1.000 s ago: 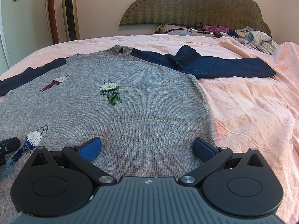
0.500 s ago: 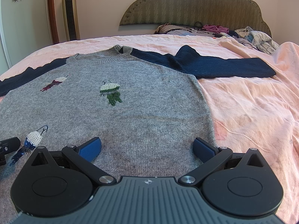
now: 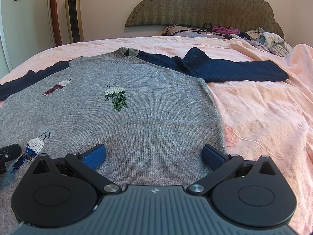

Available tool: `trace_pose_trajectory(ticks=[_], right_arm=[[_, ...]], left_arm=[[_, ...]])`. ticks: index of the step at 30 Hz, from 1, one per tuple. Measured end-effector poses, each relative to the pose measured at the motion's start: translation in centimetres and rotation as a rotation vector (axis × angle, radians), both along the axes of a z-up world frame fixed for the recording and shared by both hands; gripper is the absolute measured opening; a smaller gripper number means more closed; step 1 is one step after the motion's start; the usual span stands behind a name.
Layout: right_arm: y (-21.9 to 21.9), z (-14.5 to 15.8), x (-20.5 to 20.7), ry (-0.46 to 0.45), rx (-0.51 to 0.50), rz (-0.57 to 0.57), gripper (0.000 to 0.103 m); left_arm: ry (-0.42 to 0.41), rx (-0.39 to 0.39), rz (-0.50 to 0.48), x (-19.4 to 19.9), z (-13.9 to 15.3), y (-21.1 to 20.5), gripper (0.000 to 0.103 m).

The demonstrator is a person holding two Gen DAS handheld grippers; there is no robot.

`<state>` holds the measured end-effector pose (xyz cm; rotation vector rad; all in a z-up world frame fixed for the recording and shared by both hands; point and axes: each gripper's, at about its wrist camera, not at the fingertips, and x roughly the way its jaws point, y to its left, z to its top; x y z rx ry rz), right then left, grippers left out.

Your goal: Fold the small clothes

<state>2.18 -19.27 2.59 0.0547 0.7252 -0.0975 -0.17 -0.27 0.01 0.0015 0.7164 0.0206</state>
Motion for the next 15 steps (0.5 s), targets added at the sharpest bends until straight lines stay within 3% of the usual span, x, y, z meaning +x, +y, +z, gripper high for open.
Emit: trace_pose_trajectory(ticks=[15], right_arm=[[-0.15,0.10,0.50,0.002,0.004,0.003,0.103]], left_arm=[[0.000,0.000,0.000,-0.02,0.00,-0.02,0.103]])
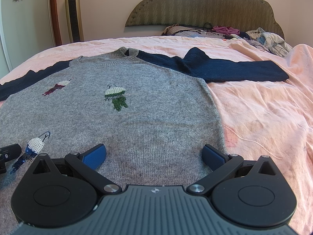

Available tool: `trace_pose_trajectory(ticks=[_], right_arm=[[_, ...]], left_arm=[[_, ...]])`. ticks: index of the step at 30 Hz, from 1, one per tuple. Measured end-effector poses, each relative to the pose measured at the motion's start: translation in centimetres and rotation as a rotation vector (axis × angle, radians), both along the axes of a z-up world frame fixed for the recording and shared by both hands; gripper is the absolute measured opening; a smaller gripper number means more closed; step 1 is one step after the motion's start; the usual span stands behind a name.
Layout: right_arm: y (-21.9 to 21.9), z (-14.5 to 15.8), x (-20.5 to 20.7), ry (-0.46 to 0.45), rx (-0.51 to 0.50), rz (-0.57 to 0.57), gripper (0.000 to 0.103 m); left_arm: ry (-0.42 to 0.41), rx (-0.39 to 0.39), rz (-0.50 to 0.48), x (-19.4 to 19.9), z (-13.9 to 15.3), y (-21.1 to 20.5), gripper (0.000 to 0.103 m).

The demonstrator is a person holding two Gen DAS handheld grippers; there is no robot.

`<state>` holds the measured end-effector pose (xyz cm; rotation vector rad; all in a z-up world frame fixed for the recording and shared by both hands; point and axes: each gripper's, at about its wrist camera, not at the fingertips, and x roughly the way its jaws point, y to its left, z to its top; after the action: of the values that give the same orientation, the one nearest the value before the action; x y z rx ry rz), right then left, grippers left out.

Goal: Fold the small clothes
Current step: 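Grasp the cuff of a navy sleeve with the right gripper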

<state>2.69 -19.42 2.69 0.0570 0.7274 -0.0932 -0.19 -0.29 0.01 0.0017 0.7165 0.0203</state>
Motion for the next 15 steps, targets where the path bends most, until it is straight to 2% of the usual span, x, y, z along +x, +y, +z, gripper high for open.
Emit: trace_pose_trajectory(ticks=[2,3,5,7,8,9,11,13,15], right_arm=[[-0.6,0.7,0.4,0.001,0.025,0.034,0.103],[-1.4,1.5,0.6,-0.028,0.040,0.053,0.103],[-3.7,3.7,0.8,-0.161,0.032,0.042,0.103],[-6.8,5.9,1.1,-0.309,-0.018,-0.013,0.103],[-8.8,6.5,1.6,-0.364,-0.044,-0.047,0.103],[-10.9,6.9,2.4,-0.378,-0.058,-0.087,0.103],[-15.8,7.1,5.2,-0.304,-0.031,-0.180,0.103],[-22.2,6.5,8.1,-0.193,0.095,-0.302,0.103],[-27.8,5.4,9.9,-0.152,0.263,-0.410,0.103]], left_arm=[[0.000,0.000,0.000,0.0,0.0,0.0,0.103],[0.000,-0.001,0.000,0.0,0.0,0.0,0.103],[-0.001,-0.004,0.000,0.2,-0.1,0.1,0.103],[-0.001,-0.002,0.000,0.2,-0.1,0.1,0.103],[-0.001,-0.001,0.000,0.2,-0.1,0.1,0.103],[-0.001,-0.001,0.000,0.2,-0.1,0.0,0.103],[0.000,-0.001,0.000,0.2,-0.1,0.0,0.103],[0.000,-0.001,0.000,0.2,-0.1,0.0,0.103],[-0.001,-0.001,0.000,0.2,-0.1,0.0,0.103]])
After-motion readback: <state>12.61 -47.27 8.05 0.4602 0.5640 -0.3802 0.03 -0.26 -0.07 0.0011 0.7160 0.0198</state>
